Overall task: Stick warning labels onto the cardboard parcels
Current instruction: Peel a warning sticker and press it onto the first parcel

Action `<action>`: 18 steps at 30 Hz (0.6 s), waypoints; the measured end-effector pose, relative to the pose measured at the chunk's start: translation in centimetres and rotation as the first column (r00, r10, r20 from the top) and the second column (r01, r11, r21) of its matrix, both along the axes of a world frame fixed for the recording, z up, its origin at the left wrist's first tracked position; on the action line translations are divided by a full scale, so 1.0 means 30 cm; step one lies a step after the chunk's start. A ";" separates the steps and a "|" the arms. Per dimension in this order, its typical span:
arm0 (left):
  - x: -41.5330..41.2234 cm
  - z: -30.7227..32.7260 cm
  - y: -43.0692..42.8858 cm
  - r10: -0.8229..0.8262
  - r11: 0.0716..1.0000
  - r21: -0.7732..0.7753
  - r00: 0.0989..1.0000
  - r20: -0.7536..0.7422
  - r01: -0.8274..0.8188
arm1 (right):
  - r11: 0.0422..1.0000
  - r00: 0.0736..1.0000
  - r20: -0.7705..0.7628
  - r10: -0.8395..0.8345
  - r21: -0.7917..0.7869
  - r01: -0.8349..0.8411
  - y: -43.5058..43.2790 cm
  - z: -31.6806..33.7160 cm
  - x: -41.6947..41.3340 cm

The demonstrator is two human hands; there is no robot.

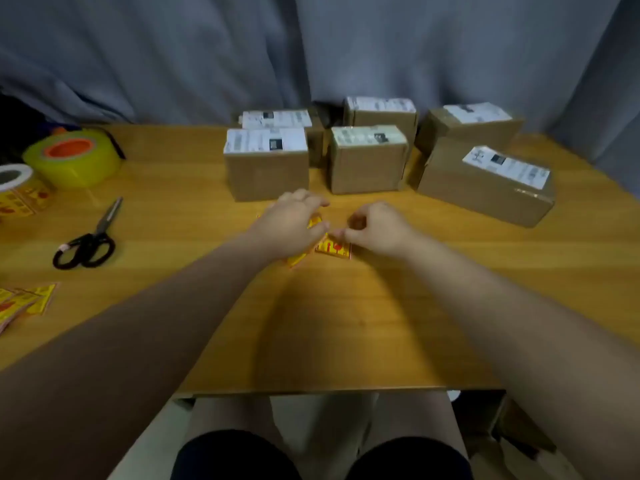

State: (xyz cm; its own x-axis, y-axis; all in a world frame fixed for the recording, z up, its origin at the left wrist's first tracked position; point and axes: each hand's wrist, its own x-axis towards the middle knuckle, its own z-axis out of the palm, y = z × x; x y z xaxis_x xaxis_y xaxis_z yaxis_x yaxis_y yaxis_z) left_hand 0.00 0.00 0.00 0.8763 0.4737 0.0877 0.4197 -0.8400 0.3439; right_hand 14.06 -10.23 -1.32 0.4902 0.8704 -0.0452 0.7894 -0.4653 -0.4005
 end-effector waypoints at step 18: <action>-0.052 -0.052 0.070 0.124 0.981 0.143 0.992 0.033 -0.127 | 0.930 0.831 -0.553 -0.057 0.273 0.245 -0.042 0.026 0.014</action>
State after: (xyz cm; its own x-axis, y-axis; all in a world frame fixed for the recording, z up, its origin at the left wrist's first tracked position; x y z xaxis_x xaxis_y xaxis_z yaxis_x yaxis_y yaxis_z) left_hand -1.55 2.09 -1.56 0.8076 0.5605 0.1833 0.5181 -0.8228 0.2335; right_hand 14.49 -11.50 -0.55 0.5986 0.7981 -0.0691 0.3423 -0.3328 -0.8787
